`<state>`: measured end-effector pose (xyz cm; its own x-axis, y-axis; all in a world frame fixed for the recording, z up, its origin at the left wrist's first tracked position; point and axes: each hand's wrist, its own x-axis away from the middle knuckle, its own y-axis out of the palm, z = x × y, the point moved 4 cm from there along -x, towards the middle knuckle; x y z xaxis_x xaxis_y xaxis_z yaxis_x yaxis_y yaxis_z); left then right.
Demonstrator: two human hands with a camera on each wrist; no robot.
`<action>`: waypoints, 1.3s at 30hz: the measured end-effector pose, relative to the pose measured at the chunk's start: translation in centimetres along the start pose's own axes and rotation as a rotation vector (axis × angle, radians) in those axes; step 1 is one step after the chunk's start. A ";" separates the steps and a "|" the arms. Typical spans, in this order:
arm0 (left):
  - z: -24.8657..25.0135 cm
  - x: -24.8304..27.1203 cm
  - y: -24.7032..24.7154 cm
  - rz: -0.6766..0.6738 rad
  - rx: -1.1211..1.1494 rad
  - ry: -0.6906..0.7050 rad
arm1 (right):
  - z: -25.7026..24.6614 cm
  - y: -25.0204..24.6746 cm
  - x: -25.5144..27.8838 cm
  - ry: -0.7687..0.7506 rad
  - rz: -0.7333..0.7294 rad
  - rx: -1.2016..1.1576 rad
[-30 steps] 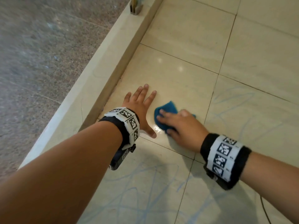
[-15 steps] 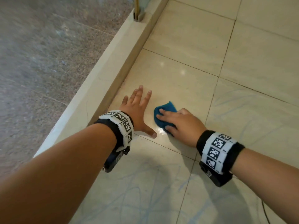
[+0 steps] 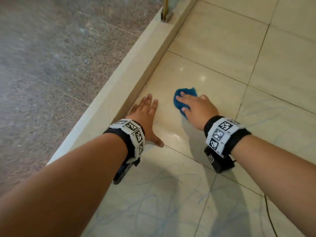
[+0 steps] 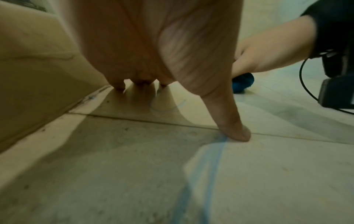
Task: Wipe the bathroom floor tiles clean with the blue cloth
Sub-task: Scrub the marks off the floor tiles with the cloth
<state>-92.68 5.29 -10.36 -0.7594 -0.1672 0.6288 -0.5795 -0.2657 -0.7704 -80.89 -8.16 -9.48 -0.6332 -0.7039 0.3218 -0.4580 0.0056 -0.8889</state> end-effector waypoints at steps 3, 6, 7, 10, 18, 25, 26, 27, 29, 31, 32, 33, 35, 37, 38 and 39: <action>-0.2 -0.1 0.3 -0.001 0.019 0.002 | -1.1 0.5 0.6 0.025 0.027 0.065; -0.4 -0.3 0.4 -0.006 0.015 0.003 | -4.7 2.7 3.1 -0.279 -0.048 0.110; -0.3 -0.3 0.4 -0.006 0.012 0.003 | -4.3 2.4 2.8 -0.298 -0.046 0.108; -0.1 -0.1 0.1 0.014 0.014 0.006 | -1.0 -0.2 -1.1 -0.035 0.000 0.052; -0.1 0.2 -0.1 0.020 0.003 0.010 | -3.9 1.1 -0.3 -0.193 -0.002 0.119; 0.0 0.3 -0.1 0.005 0.028 0.009 | -1.9 0.2 0.1 -0.071 -0.052 0.047; 0.0 0.3 -0.2 0.004 0.018 0.007 | -3.2 1.1 1.6 -0.187 -0.071 0.064; -0.1 0.3 -0.2 0.003 0.007 0.008 | -4.0 1.9 2.9 -0.286 -0.090 0.078; 0.0 0.3 -0.2 -0.001 0.003 0.012 | -3.7 2.1 3.2 -0.350 -0.112 0.063; 0.0 0.3 -0.2 0.009 0.006 0.012 | -1.7 1.1 1.6 -0.210 -0.087 -0.025; -0.1 0.2 -0.2 0.014 0.014 0.010 | -0.7 0.5 0.9 -0.103 -0.023 -0.071; -0.2 0.2 -0.2 0.021 0.029 0.008 | -0.1 0.1 0.6 -0.019 0.047 -0.088; -0.3 0.3 -0.4 0.045 0.081 0.010 | -1.1 0.2 0.9 -0.036 0.076 -0.035; 0.2 0.5 -0.9 0.097 0.172 0.019 | -3.0 1.0 1.9 -0.240 -0.060 0.002; 0.5 0.6 -1.2 0.136 0.211 0.030 | -3.3 1.0 2.4 -0.333 -0.121 -0.013; 0.9 0.8 -1.5 0.177 0.237 0.047 | -3.2 0.4 2.7 -0.378 -0.134 -0.050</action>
<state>-92.15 4.71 -8.63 -0.8584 -0.1878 0.4773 -0.3562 -0.4513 -0.8182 -84.78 -7.84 -7.94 -0.2958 -0.9123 0.2833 -0.5569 -0.0762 -0.8271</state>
